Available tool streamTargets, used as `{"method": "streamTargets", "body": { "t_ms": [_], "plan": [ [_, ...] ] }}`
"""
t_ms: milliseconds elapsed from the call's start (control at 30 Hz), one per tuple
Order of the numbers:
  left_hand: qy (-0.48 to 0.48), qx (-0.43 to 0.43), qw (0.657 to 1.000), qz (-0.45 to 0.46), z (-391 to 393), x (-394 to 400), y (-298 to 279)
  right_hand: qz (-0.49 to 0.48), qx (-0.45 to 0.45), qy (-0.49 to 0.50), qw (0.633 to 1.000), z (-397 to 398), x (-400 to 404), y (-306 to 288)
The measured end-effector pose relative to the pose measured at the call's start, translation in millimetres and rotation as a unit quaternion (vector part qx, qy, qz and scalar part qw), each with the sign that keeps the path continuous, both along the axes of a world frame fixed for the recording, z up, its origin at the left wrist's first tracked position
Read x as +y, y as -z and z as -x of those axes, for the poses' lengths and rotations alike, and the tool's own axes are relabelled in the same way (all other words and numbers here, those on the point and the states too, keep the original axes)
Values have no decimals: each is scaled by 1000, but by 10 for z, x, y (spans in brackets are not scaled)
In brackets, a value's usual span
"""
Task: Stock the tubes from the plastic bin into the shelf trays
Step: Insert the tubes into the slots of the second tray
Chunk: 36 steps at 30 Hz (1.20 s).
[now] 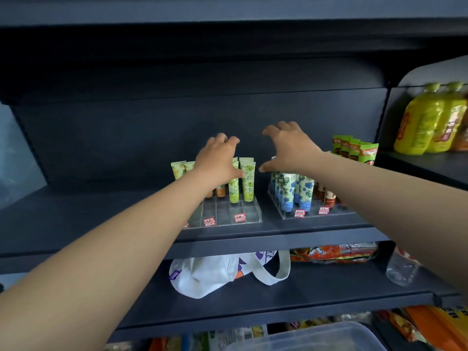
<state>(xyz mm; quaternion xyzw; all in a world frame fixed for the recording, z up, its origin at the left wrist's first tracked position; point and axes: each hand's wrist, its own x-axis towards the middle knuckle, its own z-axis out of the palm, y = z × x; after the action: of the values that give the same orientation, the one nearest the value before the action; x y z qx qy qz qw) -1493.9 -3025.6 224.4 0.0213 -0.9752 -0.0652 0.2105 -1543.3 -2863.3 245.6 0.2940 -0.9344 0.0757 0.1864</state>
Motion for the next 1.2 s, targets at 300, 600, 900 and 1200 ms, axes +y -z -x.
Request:
{"method": "streamTargets", "body": {
  "t_ms": [300, 600, 900, 1200],
  "plan": [
    [55, 42, 997, 17, -697, 567, 427, 40, 67, -27, 997, -588, 738, 488],
    [115, -42, 992, 8, -1114, 1094, 1475, 36, -8, -11, 999, -951, 1485, 1692],
    [126, -233, 963, -51, -1126, 1527, 2906, 55, -213, 72, 973, -1110, 1954, 3015],
    [62, -391, 905, -158, -937, 1879, 4088, 126, -425, 204, 873, -1091, 2221, 4109]
  ]
}}
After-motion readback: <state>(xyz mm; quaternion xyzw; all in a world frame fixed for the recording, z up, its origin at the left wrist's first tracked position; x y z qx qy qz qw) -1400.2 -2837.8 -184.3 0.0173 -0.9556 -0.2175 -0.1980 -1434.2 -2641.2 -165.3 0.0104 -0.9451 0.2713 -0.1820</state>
